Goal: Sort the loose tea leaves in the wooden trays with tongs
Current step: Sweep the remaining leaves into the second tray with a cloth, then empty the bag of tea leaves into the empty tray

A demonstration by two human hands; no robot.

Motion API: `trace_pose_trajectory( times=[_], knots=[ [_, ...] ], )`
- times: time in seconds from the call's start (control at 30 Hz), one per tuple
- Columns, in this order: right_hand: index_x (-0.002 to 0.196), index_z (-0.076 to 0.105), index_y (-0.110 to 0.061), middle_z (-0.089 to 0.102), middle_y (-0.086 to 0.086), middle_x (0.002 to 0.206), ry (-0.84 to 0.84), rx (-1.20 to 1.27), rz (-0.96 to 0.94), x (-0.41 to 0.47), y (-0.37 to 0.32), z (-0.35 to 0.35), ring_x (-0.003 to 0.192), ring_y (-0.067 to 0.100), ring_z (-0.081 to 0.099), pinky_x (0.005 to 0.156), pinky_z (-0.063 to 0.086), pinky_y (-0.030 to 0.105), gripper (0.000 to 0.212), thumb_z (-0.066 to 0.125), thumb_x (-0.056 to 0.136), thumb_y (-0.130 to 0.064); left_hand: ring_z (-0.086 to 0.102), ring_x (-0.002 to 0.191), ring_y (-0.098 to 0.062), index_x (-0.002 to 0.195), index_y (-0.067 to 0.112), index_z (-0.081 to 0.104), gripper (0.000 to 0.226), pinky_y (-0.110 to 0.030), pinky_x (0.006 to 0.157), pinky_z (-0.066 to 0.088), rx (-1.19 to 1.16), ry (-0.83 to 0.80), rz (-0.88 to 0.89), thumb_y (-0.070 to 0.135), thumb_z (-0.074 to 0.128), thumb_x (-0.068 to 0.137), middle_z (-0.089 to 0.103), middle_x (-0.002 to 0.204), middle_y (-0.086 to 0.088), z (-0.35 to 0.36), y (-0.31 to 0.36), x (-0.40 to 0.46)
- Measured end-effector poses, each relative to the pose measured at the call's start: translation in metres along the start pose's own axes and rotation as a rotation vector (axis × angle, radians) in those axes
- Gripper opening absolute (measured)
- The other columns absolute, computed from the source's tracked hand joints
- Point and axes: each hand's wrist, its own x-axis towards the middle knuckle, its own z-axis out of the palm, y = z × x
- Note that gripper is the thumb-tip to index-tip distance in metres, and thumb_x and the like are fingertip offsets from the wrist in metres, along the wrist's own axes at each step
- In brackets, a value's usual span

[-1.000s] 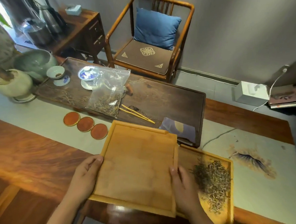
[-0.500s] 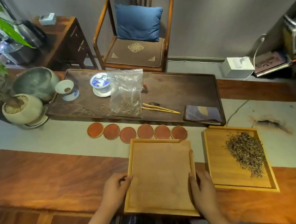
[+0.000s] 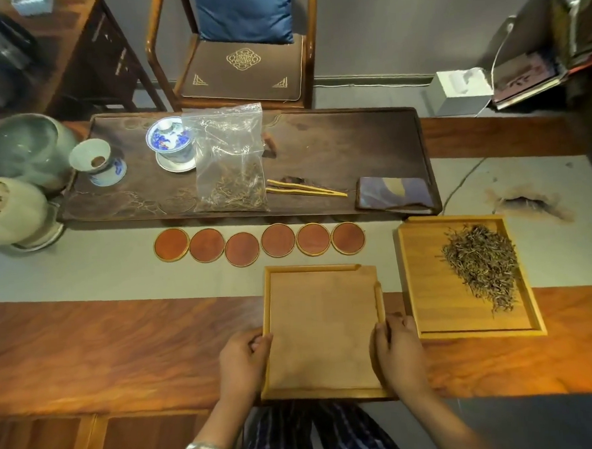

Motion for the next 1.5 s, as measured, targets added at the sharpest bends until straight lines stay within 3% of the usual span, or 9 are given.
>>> trace_pose_trajectory(
  times=[0.17, 0.27, 0.53, 0.63, 0.9, 1.07, 1.23, 1.37, 1.5],
  knots=[
    [0.099, 0.063, 0.001, 0.049, 0.010, 0.094, 0.039, -0.015, 0.028, 0.015, -0.002, 0.001, 0.078, 0.018, 0.048, 0.070, 0.038, 0.024, 0.016, 0.050, 0.094, -0.008, 0.056, 0.063, -0.001, 0.085, 0.019, 0.075, 0.004, -0.015, 0.057, 0.038, 0.021, 0.042, 0.011, 0.018, 0.072, 0.082, 0.056, 0.064, 0.019, 0.010, 0.009, 0.008],
    [0.102, 0.062, 0.000, 0.051, 0.013, 0.099, 0.040, -0.041, 0.039, 0.019, -0.001, 0.002, 0.079, 0.024, 0.055, 0.068, 0.041, 0.026, 0.017, 0.051, 0.094, -0.010, 0.061, 0.067, -0.016, 0.084, 0.015, 0.074, 0.005, -0.028, 0.061, 0.046, 0.041, 0.051, -0.033, 0.020, 0.071, 0.082, 0.060, 0.067, 0.011, 0.016, 0.010, 0.011],
    [0.111, 0.057, -0.001, 0.056, 0.016, 0.105, 0.012, -0.127, 0.019, 0.023, -0.003, -0.007, 0.092, 0.030, 0.058, 0.074, 0.050, 0.038, 0.025, 0.053, 0.093, -0.017, 0.055, 0.065, 0.000, 0.077, 0.035, 0.059, 0.014, -0.019, 0.055, 0.039, 0.043, 0.027, 0.026, 0.028, 0.064, 0.088, 0.058, 0.066, 0.015, 0.013, 0.014, 0.013],
    [0.115, 0.056, -0.003, 0.055, 0.014, 0.106, 0.052, -0.191, -0.088, 0.040, -0.016, -0.021, 0.101, 0.029, 0.052, 0.079, 0.048, 0.036, 0.030, 0.051, 0.093, -0.024, 0.056, 0.073, 0.004, 0.087, 0.035, 0.061, 0.010, -0.015, 0.058, 0.037, -0.005, 0.155, 0.010, 0.033, 0.055, 0.094, 0.059, 0.075, 0.020, -0.005, 0.022, 0.029],
    [0.111, 0.055, -0.013, 0.052, 0.005, 0.108, 0.022, -0.071, -0.348, 0.149, -0.147, -0.030, 0.098, 0.018, 0.051, 0.078, 0.045, 0.029, 0.022, 0.048, 0.096, -0.028, 0.055, 0.068, 0.002, 0.101, 0.017, 0.067, 0.015, -0.014, 0.062, 0.038, -0.159, 0.397, 0.034, 0.026, 0.062, 0.090, 0.064, 0.077, 0.009, -0.103, 0.077, 0.147],
    [0.111, 0.057, -0.008, 0.057, 0.008, 0.106, -0.139, 0.152, -0.401, 0.214, -0.242, -0.008, 0.100, 0.022, 0.055, 0.089, 0.047, 0.039, 0.024, 0.051, 0.095, -0.026, 0.059, 0.087, -0.012, 0.116, 0.012, 0.062, 0.036, -0.025, 0.081, 0.045, -0.147, 0.349, 0.018, 0.033, 0.066, 0.087, 0.065, 0.097, 0.001, -0.140, 0.109, 0.225],
    [0.096, 0.055, -0.008, 0.062, 0.007, 0.084, -0.189, 0.242, -0.296, 0.244, -0.278, 0.031, 0.085, 0.026, 0.061, 0.076, 0.051, 0.042, 0.022, 0.052, 0.095, -0.029, 0.059, 0.108, -0.025, 0.123, 0.006, 0.057, 0.050, -0.027, 0.085, 0.040, -0.104, 0.230, -0.049, 0.039, 0.065, 0.087, 0.064, 0.117, -0.010, -0.125, 0.110, 0.276],
    [0.091, 0.055, -0.006, 0.061, 0.005, 0.079, -0.101, 0.247, -0.239, 0.254, -0.275, 0.052, 0.074, 0.020, 0.057, 0.056, 0.041, 0.030, 0.027, 0.053, 0.094, -0.033, 0.062, 0.093, -0.021, 0.111, 0.008, 0.064, 0.035, -0.026, 0.077, 0.044, -0.210, 0.256, -0.047, 0.035, 0.064, 0.088, 0.069, 0.097, -0.005, -0.106, 0.105, 0.290],
    [0.082, 0.058, -0.003, 0.060, 0.007, 0.073, -0.085, 0.289, -0.253, 0.256, -0.273, 0.057, 0.070, 0.021, 0.055, 0.061, 0.041, 0.034, 0.024, 0.053, 0.094, -0.023, 0.061, 0.071, -0.014, 0.085, 0.011, 0.070, 0.010, -0.023, 0.065, 0.047, -0.319, 0.266, 0.067, 0.018, 0.063, 0.087, 0.067, 0.071, 0.001, -0.105, 0.103, 0.292]
  ],
)
